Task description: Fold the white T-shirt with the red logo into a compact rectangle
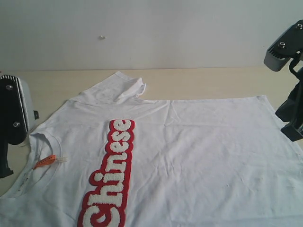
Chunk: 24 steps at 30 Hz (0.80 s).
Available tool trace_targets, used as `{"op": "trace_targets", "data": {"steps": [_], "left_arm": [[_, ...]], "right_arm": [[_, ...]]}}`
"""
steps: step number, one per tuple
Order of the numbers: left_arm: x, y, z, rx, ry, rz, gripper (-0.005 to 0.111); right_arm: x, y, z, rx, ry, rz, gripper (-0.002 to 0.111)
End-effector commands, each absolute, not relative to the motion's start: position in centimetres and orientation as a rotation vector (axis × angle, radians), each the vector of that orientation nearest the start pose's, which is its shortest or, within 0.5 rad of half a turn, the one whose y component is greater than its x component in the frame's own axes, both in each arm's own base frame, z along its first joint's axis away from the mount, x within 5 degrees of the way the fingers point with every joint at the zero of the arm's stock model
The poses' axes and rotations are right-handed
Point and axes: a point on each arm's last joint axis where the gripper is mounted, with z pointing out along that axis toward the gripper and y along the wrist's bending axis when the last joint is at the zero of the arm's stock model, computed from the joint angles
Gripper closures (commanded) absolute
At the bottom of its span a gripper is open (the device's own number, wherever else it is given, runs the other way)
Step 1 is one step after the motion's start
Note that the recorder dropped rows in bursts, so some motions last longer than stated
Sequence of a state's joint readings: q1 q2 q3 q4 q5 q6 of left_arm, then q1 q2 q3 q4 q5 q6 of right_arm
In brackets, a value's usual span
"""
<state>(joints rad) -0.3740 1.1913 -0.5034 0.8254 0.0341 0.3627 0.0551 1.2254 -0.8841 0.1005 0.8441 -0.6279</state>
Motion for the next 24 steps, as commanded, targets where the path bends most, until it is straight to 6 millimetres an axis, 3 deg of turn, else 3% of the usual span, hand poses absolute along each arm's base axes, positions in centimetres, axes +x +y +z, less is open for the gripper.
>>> {"op": "trace_targets", "data": {"steps": [1,6,13,24], "left_arm": [[22.5,-8.7,22.7,1.44,1.691,0.393,0.107],[24.1,-9.2,23.4,1.394,1.733,0.385,0.107],[25.8,-9.4,21.8,1.486,1.822,0.43,0.107],[26.7,-9.2,19.1,1.789,1.797,0.536,0.107]], "right_arm": [[23.1,2.0,28.2,-0.821,2.516,-0.062,0.108],[23.1,2.3,28.2,-0.792,2.515,-0.019,0.108],[23.1,3.5,28.6,-0.663,2.493,0.191,0.108],[23.7,3.3,28.6,-0.688,2.446,0.123,0.108]]}}
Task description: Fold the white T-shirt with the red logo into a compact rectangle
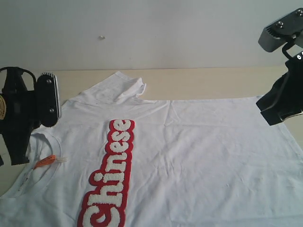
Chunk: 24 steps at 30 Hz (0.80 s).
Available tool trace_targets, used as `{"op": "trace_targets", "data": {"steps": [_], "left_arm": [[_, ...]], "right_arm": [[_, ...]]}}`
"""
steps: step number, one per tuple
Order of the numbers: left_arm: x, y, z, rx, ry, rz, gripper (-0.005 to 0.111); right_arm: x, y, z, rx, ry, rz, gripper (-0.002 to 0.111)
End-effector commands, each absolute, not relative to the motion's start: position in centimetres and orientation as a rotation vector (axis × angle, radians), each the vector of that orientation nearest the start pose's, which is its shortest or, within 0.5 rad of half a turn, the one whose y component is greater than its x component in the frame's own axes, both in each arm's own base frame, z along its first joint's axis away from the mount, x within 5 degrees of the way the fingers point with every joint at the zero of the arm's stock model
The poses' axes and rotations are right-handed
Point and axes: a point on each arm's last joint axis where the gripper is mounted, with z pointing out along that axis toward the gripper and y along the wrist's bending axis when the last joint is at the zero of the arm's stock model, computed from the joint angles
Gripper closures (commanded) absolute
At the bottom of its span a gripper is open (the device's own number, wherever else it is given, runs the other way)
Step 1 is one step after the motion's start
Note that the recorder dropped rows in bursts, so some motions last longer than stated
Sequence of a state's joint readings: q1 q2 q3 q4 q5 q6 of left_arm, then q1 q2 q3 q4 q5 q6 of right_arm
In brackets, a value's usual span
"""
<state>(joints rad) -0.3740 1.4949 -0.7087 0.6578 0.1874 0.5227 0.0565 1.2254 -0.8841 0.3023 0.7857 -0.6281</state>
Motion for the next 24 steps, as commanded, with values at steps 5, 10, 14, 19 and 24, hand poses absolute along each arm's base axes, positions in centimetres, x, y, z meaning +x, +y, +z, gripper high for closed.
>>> {"op": "trace_targets", "data": {"steps": [5,10,14,19,24], "left_arm": [[26.1,-8.4,18.6,1.882,1.874,0.568,0.107],[25.2,-9.2,18.9,1.973,1.977,0.324,0.107],[25.3,-10.9,20.5,1.976,1.973,0.07,0.107],[25.8,-11.2,21.9,1.972,1.987,-0.015,0.107],[25.8,-10.3,20.6,2.04,2.113,-0.129,0.107]], "right_arm": [[24.1,2.5,26.6,-1.315,2.377,-0.088,0.108],[25.4,1.6,23.7,-1.574,2.423,-0.177,0.108],[26.1,1.4,21.8,-1.684,2.446,-0.167,0.108],[26.8,1.5,20.4,-1.814,2.395,-0.15,0.108],[27.3,1.5,19.9,-1.826,2.414,-0.131,0.108]]}}
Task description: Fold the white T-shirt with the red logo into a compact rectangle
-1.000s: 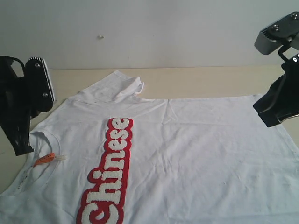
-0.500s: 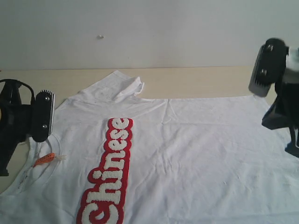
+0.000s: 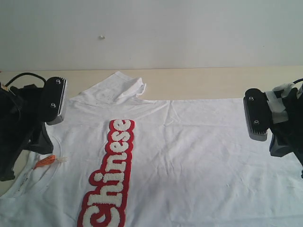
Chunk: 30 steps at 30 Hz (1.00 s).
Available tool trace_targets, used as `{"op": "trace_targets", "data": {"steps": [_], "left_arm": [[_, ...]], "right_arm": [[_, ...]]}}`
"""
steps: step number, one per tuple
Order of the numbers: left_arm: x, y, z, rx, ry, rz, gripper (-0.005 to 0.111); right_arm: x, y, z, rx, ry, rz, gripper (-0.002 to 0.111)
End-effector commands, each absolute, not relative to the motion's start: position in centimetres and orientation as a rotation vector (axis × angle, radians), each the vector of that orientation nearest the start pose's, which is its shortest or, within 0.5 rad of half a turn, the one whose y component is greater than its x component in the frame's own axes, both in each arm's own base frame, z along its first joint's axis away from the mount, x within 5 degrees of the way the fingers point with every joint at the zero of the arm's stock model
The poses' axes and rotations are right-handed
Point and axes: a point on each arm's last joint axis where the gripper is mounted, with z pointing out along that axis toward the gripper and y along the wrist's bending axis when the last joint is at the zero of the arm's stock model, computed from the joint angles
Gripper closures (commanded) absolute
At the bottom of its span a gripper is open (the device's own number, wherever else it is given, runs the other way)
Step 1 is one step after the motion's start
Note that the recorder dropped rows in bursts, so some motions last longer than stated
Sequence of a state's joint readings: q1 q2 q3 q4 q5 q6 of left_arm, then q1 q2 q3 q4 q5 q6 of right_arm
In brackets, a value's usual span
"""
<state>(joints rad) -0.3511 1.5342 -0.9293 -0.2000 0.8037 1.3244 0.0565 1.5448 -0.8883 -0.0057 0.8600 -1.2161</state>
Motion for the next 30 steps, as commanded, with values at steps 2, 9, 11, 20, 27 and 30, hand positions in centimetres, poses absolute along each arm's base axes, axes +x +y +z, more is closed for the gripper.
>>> {"op": "trace_targets", "data": {"steps": [2,9,11,20,27,30], "left_arm": [[25.9,-10.2,20.2,2.056,2.131,-0.14,0.107],[26.6,-9.9,19.4,2.094,2.108,-0.06,0.107],[26.8,-10.0,19.1,2.092,2.103,-0.047,0.107],[27.4,-10.2,19.0,2.036,2.085,-0.023,0.107],[27.4,-10.3,19.0,2.023,2.088,-0.032,0.08],[27.5,-10.3,19.0,2.019,2.085,-0.028,0.058]], "right_arm": [[27.6,1.5,20.2,-1.828,2.421,-0.121,0.108],[28.6,1.3,20.7,-1.808,2.413,-0.145,0.108],[28.7,1.0,20.4,-1.792,2.443,-0.142,0.108],[30.0,0.5,19.6,-1.502,2.544,-0.192,0.103],[30.1,0.5,19.6,-1.494,2.536,-0.2,0.044],[30.0,0.5,19.4,-1.492,2.541,-0.192,0.024]]}}
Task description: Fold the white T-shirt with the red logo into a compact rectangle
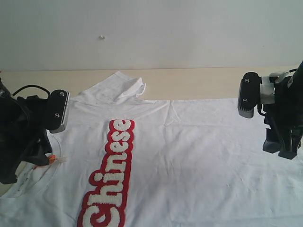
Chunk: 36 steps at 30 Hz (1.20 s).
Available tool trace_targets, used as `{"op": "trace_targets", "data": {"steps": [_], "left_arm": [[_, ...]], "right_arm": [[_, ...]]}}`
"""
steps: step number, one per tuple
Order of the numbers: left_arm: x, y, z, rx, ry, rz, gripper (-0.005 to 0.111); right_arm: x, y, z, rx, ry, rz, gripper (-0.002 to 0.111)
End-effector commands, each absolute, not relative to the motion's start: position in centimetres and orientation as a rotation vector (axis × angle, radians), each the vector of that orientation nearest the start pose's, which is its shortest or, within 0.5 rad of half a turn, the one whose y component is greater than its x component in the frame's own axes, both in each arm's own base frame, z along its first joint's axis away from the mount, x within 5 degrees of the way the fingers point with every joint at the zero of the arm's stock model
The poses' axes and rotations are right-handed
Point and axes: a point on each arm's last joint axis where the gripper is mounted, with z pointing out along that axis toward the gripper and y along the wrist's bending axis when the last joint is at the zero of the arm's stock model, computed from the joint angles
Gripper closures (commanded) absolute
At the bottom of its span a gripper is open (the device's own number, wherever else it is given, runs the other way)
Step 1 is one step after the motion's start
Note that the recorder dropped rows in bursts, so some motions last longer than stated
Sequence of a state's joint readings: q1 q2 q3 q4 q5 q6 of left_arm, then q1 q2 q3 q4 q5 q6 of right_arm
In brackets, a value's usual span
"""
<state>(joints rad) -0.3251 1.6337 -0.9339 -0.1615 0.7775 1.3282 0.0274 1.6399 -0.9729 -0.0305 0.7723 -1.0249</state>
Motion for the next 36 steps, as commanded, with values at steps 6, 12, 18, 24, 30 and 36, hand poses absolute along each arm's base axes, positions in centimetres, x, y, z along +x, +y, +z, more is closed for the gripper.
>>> {"op": "trace_targets", "data": {"steps": [6,12,18,24,30,36], "left_arm": [[27.8,-10.5,19.1,1.959,2.078,-0.021,0.005],[27.9,-10.6,19.1,1.952,2.073,-0.013,0.001],[28.1,-9.0,19.0,2.057,2.01,-0.022,0.001],[29.9,-7.6,18.4,2.053,2.053,-0.153,0.001],[30.6,-7.9,16.7,2.107,2.056,-0.215,0.001],[30.8,-7.9,16.1,2.111,2.064,-0.221,0.001]], "right_arm": [[29.6,0.5,19.4,-1.582,2.542,-0.162,0.013],[30.1,1.0,19.5,-1.477,2.515,-0.121,0.013],[29.5,-1.2,18.4,-1.79,2.52,-0.215,0.014],[29.7,-4.1,18.4,-1.901,2.41,-0.249,0.014],[30.1,-4.1,17.5,-1.931,2.352,-0.199,0.014],[30.5,-4.0,14.8,-1.965,2.393,-0.091,0.014]]}}
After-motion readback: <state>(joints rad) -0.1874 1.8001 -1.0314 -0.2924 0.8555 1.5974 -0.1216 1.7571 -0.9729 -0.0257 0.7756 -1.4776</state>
